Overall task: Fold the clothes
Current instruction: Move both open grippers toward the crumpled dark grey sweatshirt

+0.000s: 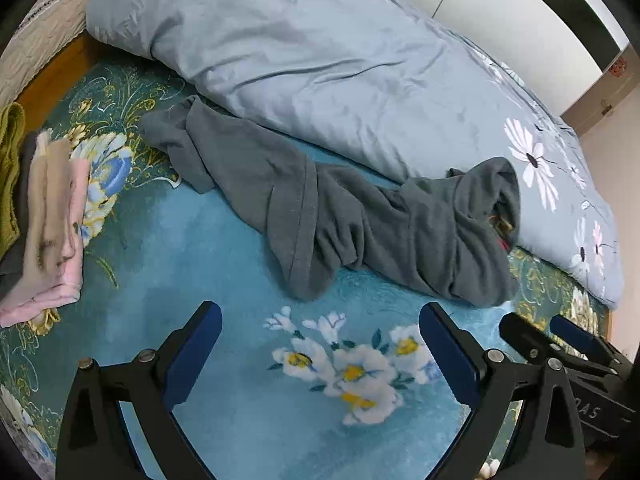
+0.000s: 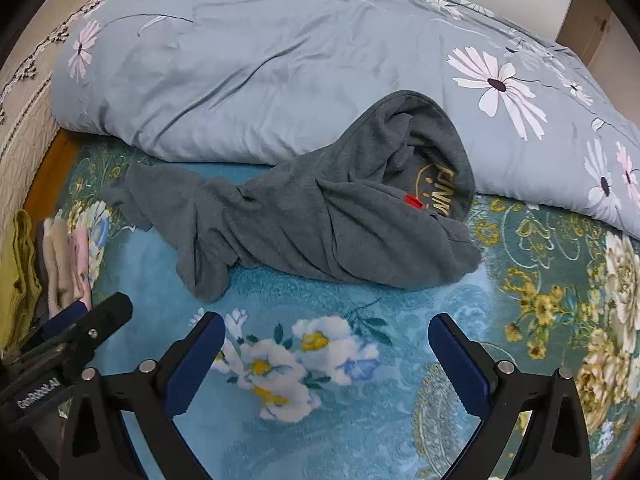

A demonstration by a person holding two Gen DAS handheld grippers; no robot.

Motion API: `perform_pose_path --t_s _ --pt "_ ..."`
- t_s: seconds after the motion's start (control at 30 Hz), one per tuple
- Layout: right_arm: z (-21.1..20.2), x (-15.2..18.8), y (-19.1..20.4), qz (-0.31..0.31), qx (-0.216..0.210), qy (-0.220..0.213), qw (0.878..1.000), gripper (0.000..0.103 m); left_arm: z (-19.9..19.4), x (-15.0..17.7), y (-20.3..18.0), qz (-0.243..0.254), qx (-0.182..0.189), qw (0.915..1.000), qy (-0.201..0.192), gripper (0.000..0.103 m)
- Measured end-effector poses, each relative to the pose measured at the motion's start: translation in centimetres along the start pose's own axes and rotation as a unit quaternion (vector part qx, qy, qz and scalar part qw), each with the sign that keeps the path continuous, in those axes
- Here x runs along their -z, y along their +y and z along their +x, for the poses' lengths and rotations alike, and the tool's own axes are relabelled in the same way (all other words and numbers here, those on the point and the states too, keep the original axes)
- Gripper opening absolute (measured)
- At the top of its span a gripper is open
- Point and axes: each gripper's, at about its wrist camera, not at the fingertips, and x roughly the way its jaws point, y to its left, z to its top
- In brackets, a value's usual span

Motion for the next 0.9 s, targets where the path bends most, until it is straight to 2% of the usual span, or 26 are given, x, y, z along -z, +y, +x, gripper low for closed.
perform_pose_path --t_s 0.33,0.57,0.9 --pt "1.5 -1.5 0.5 -0.023 -0.019 -0.017 0.999 0.103 2.1 -0.8 -0.3 -0.002 -0.006 1.0000 0.002 0.099" --pt "1.9 -1.9 0.1 -0.009 -0.034 -0.012 0.999 0.103 2.0 -1.3 -0.3 -0.008 0.000 0.9999 -0.008 0.099" --pt "1.5 -2.2 0.3 -0.042 -0.042 -0.032 0.998 0.103 1.9 -1.4 -0.8 0.012 -0.005 0.9998 -0.013 0.099"
